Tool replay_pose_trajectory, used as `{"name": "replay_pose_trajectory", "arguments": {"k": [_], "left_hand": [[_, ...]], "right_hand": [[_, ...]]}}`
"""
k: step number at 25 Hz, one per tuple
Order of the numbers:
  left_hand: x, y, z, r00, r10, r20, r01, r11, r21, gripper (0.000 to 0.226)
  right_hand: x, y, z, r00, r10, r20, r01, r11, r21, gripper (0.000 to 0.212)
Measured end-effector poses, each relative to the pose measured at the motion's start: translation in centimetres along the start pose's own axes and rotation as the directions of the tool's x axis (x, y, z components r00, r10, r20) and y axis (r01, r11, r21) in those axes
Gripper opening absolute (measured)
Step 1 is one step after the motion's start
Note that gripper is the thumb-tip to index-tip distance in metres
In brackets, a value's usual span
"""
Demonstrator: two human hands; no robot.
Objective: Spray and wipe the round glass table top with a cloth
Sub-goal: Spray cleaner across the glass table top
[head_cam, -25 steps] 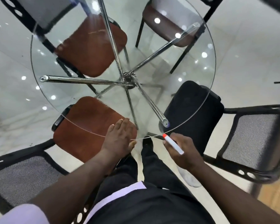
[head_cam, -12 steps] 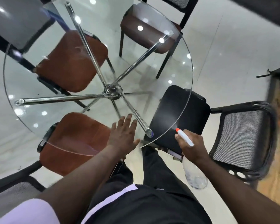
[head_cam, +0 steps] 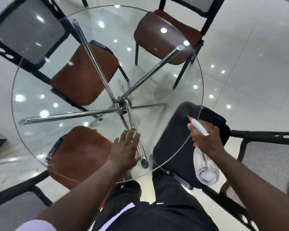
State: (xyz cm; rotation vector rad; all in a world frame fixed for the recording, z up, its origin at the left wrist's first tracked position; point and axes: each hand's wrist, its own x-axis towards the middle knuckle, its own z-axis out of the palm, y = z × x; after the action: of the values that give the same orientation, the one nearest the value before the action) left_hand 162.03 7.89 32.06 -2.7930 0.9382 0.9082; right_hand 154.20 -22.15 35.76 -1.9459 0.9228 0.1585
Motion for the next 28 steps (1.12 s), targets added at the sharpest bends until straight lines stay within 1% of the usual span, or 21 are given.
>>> {"name": "replay_pose_trajectory", "arguments": {"k": [3,5,7,9,10,12,14,16,18,20,21,23,26,27,28], "left_hand": [[-0.2,-0.1,0.4,1.0,-0.013,-0.022,0.012,0.999,-0.032,0.099],[0.0,-0.1,0.4,1.0,-0.026,-0.017,0.025,0.998,-0.05,0.099],[0.2,0.1,0.3,0.999,-0.039,-0.003,0.038,0.997,-0.063,0.098],[0.3,0.2,0.3,0.999,-0.047,0.01,0.047,0.996,-0.073,0.099],[0.2,0.2,0.3,0.999,-0.048,0.013,0.049,0.996,-0.075,0.099],[0.1,0.2,0.3,0.999,-0.046,0.012,0.047,0.996,-0.077,0.097],[0.3,0.2,-0.2,0.999,-0.045,0.003,0.045,0.996,-0.074,0.094],[1.0,0.4,-0.7,0.998,-0.051,-0.02,0.05,0.997,-0.065,0.091],[2.1,1.0,-1.5,0.998,-0.044,-0.05,0.041,0.998,-0.056,0.091],[3.5,2.0,-2.3,0.998,-0.011,-0.066,0.008,0.999,-0.05,0.091],[4.2,2.6,-2.7,0.998,0.007,-0.069,-0.01,0.999,-0.047,0.091],[5.2,4.0,-3.2,0.997,0.039,-0.067,-0.041,0.999,-0.031,0.091],[6.2,6.4,-3.2,0.996,0.081,-0.04,-0.081,0.997,0.004,0.092],[6.3,7.1,-3.0,0.996,0.087,-0.025,-0.087,0.996,0.012,0.092],[6.5,7.5,-2.8,0.996,0.09,-0.012,-0.089,0.996,0.017,0.092]], "right_hand": [[3.2,-3.7,0.6,0.98,-0.129,0.152,0.144,0.986,-0.088,0.033],[4.6,-6.3,2.1,0.952,-0.232,0.199,0.259,0.958,-0.126,0.035],[5.6,-8.7,4.1,0.913,-0.337,0.232,0.385,0.9,-0.205,0.04],[6.3,-10.4,5.5,0.864,-0.426,0.27,0.493,0.826,-0.272,0.038],[6.5,-11.0,5.9,0.848,-0.446,0.284,0.518,0.811,-0.272,0.036],[6.9,-11.9,5.5,0.856,-0.419,0.305,0.49,0.845,-0.214,0.032],[7.2,-11.7,4.0,0.877,-0.384,0.289,0.446,0.875,-0.188,0.029],[7.4,-10.5,1.9,0.917,-0.336,0.215,0.379,0.903,-0.203,0.028],[7.2,-8.6,-0.7,0.97,-0.224,0.092,0.234,0.965,-0.115,0.026],[6.3,-6.3,-3.1,0.993,-0.117,0.001,0.117,0.993,-0.033,0.024],[5.7,-4.9,-3.9,0.996,-0.088,-0.013,0.087,0.996,-0.035,0.024],[3.7,-2.3,-4.4,0.997,-0.08,-0.009,0.079,0.996,-0.048,0.026],[0.5,2.2,-3.6,0.98,-0.189,0.059,0.194,0.975,-0.105,0.035],[-0.3,3.2,-3.2,0.976,-0.206,0.077,0.214,0.97,-0.114,0.04],[-0.8,4.2,-3.1,0.977,-0.194,0.084,0.203,0.973,-0.107,0.043]]}}
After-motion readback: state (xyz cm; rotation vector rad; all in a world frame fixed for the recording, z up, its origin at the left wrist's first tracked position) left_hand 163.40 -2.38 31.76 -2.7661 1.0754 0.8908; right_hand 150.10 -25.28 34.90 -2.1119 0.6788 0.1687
